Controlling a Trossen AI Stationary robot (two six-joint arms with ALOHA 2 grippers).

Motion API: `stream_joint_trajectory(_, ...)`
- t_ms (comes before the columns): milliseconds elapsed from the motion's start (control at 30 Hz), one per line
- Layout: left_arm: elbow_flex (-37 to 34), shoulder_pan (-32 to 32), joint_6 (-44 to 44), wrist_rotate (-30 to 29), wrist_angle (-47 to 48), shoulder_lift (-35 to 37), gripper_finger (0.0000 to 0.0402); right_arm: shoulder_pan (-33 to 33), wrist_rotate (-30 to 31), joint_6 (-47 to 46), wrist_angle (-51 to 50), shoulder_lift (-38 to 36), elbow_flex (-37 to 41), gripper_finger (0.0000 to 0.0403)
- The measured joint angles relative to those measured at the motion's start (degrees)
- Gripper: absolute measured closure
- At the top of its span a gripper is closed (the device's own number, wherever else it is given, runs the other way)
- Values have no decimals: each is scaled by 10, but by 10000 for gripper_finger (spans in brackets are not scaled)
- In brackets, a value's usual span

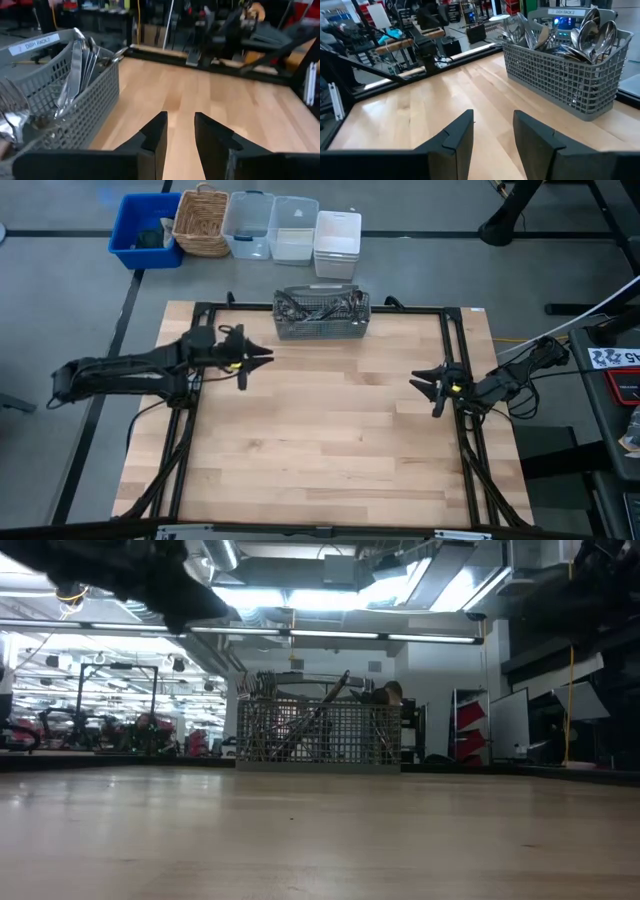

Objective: Sort silverware
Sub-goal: Return to Home Position

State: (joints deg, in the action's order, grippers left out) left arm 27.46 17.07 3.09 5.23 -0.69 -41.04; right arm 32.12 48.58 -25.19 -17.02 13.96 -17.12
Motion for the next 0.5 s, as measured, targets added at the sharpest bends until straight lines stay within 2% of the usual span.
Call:
stream_joint_trajectory(167,-68,-3,28,-1,-80,41,315,0,20,-1,-24,0,0,262)
stream_joint_trajectory(367,-112,-3,25,-1,-115,87,315,0,89,-1,-59,0,0,262)
stream_joint_trajectory(500,-140,-3,26,-1,-127,129,315,0,102,-1,-82,0,0,262)
